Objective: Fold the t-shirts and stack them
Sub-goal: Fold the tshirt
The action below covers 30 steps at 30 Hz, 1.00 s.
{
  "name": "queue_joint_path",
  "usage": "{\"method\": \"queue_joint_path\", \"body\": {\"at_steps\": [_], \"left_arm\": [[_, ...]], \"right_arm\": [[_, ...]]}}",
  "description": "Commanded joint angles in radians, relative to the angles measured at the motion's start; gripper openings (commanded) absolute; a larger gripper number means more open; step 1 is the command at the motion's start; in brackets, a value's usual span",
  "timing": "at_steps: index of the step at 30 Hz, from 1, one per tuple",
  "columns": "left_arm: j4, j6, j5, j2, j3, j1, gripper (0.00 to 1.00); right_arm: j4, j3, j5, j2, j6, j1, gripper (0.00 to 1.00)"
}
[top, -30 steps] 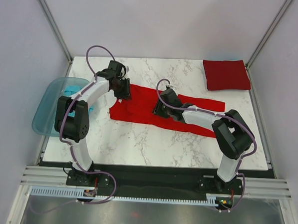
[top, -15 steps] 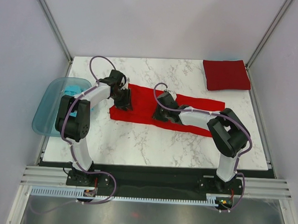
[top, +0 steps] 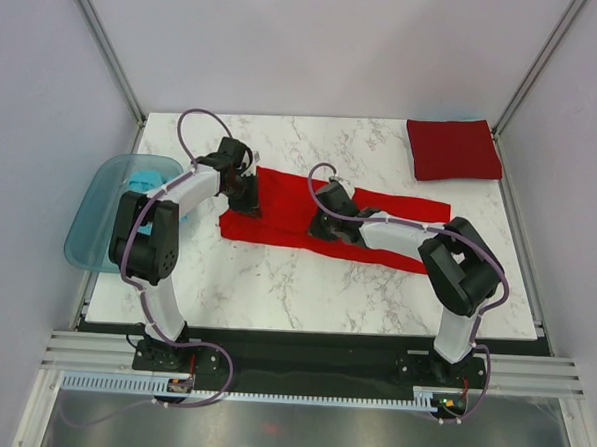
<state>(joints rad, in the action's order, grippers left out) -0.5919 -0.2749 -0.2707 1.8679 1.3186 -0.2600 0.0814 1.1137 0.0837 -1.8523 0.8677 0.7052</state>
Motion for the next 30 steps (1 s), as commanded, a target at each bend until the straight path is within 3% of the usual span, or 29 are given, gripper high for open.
{"method": "queue_joint_path", "body": {"at_steps": [1,5,10,14,16,17,18,20,24,30], "left_arm": [[0.011,0.014,0.027,-0.084,0.013,-0.004,0.16],[-0.002,0.019,0.030,-0.096,0.011,-0.004,0.17],[-0.005,0.016,0.013,-0.090,0.014,-0.005,0.20],[-0.006,0.016,0.007,-0.088,0.013,-0.004,0.20],[-0.006,0.014,0.007,-0.087,0.014,-0.004,0.21],[-0.006,0.014,0.007,-0.087,0.014,-0.004,0.20],[-0.006,0.014,0.008,-0.087,0.014,-0.004,0.20],[-0.006,0.014,0.007,-0.081,0.016,-0.004,0.20],[-0.006,0.014,0.007,-0.081,0.016,-0.004,0.20],[-0.006,0.014,0.005,-0.078,0.016,-0.004,0.21]], "right_arm": [[0.008,0.031,0.025,0.071,-0.004,0.005,0.00],[0.021,0.041,0.034,0.082,-0.012,0.005,0.00],[0.023,0.047,0.030,0.073,-0.016,0.004,0.18],[0.024,0.051,0.027,0.064,-0.022,0.005,0.14],[0.026,0.054,0.019,0.061,-0.026,0.004,0.23],[0.026,0.055,0.021,0.061,-0.026,0.004,0.23],[0.024,0.054,0.022,0.059,-0.027,0.005,0.12],[0.024,0.060,0.024,0.054,-0.029,0.005,0.08],[0.040,0.067,0.024,0.047,-0.004,0.004,0.26],[0.049,0.084,0.027,0.005,0.017,0.004,0.27]]}}
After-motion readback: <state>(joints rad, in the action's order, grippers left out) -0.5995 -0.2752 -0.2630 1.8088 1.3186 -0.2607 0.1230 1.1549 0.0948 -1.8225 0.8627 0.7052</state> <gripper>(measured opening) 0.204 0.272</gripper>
